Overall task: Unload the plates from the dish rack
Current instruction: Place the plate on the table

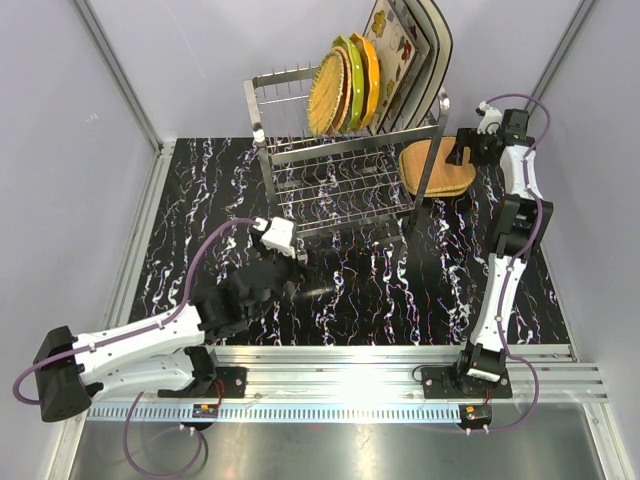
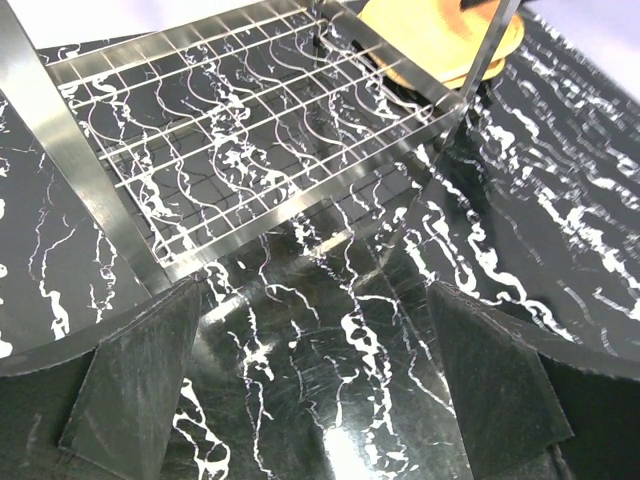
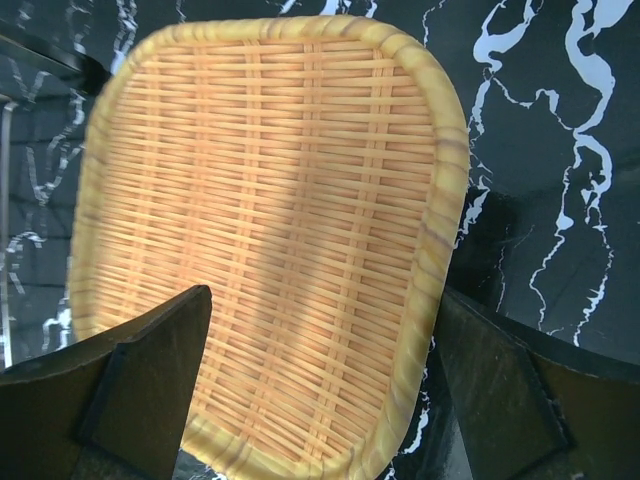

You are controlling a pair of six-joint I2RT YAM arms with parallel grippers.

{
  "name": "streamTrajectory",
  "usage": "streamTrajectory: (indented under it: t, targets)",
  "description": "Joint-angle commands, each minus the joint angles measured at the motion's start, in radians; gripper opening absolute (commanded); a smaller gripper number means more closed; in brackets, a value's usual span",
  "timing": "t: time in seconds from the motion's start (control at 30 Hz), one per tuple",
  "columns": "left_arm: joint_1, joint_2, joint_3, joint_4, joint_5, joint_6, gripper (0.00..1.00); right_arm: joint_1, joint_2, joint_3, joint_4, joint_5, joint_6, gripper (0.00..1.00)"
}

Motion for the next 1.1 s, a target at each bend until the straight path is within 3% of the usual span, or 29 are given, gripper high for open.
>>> streamTrajectory:
  t: [0.0, 0.27, 0.43, 0.57, 0.8, 1.07]
  targets:
    - [0.008, -0.034, 0.048, 0.035, 0.004, -0.049, 0.99, 0.018, -0.057, 0.017, 0.004, 0.065, -0.069, 0.98]
    - [0.009, -0.077, 0.049, 0.021, -0.027, -0.091, 0.99, 0.020, -0.061, 0.000, -0.007, 0.104, -0.112, 0.99]
    - [0.019, -0.097, 0.077, -0.034, -0.127, -0.227, 0.99, 0.023, -0.095, -0.029, -0.006, 0.130, -0.149, 1.00]
    - [0.040, -0.099, 0.127, -0.073, -0.080, -0.237, 0.99, 0.023, -0.158, -0.096, 0.013, 0.136, -0.169, 1.00]
    - [0.083, -0.033, 0.293, -0.151, 0.060, -0.204, 0.99, 0.023, -0.428, -0.389, 0.073, 0.064, -0.183, 1.00]
    - [0.147, 0.147, 0.670, -0.370, 0.214, -0.161, 0.99, 0.023, -0.744, -0.754, 0.080, -0.050, -0.154, 1.00]
